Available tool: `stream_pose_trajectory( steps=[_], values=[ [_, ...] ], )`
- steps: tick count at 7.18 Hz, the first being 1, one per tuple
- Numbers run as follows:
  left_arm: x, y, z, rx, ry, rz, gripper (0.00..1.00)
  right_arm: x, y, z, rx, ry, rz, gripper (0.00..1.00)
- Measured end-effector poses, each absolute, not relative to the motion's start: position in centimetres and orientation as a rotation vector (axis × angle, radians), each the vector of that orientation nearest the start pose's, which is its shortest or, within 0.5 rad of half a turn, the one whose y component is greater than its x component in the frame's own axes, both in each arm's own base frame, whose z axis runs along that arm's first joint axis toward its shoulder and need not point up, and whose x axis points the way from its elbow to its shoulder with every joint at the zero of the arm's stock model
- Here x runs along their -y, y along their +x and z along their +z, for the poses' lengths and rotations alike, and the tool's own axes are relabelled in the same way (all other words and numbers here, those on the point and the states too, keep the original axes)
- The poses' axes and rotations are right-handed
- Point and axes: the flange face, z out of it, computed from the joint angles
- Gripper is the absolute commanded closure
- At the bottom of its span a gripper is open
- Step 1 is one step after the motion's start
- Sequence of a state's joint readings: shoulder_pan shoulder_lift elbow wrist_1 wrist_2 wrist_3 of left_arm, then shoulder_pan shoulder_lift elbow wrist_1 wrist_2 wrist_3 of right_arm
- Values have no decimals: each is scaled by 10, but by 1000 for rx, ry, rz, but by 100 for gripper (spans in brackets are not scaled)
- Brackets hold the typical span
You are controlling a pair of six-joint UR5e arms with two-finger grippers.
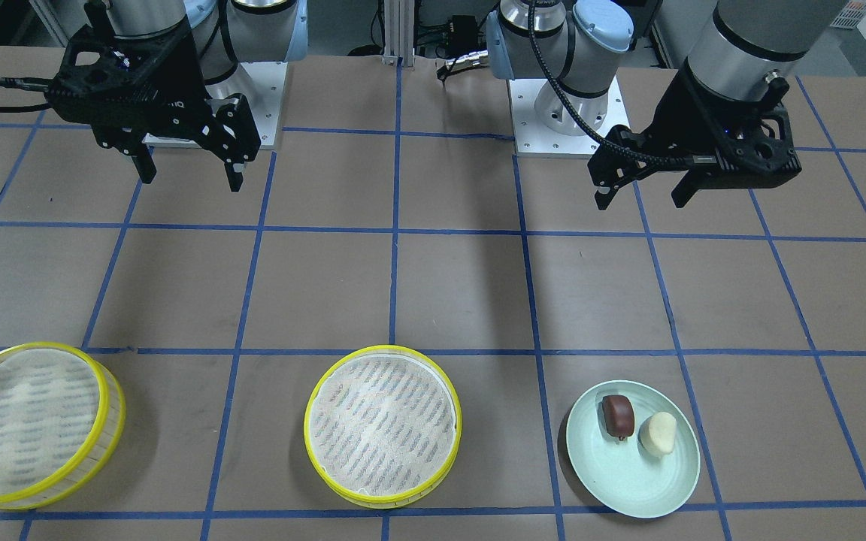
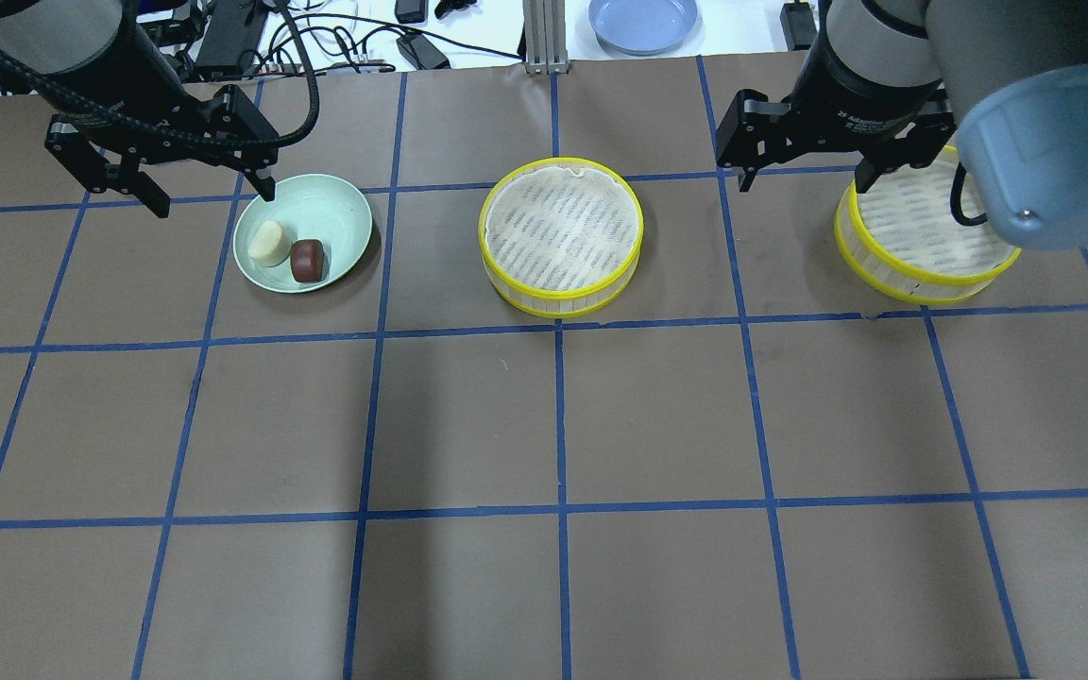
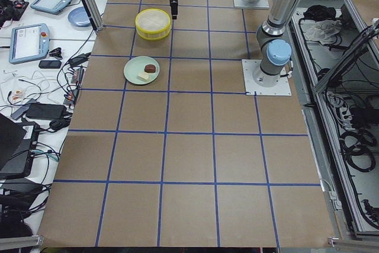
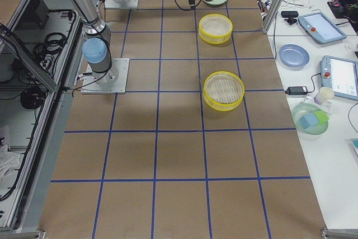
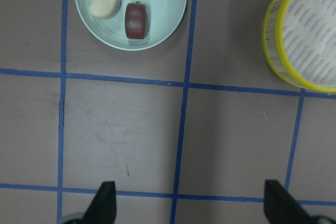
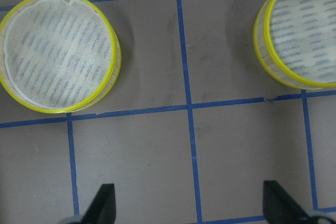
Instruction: Stack buns with steamer
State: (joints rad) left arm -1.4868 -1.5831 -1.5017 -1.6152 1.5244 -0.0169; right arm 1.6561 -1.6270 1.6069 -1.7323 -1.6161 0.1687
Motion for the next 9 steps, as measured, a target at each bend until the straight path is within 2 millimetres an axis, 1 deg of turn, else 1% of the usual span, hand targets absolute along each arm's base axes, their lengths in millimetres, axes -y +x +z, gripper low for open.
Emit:
stream_pose_trajectory(
  steps=[2,4,5,6,7,8,9],
  values=[
    [507,-95,512,-3190,-165,-27,0,471,169,516,-3147,134,-298,0],
    [513,-87,508,-3190,-150,-25,0,470,169,517,-3147,130,-298,0],
    [523,-77,500,-3186,-112,-45,0,471,169,515,-3148,125,-291,0],
    [537,-60,486,-3180,-94,-79,0,473,167,510,-3151,108,-278,0],
    [554,-40,468,-3175,-61,-97,0,478,155,505,-3159,64,-268,0],
    [571,-21,447,-3169,14,-108,0,488,126,501,-3171,9,-252,0],
    [589,-7,424,-3163,61,-125,0,503,83,492,-3174,-5,-217,0]
  ],
)
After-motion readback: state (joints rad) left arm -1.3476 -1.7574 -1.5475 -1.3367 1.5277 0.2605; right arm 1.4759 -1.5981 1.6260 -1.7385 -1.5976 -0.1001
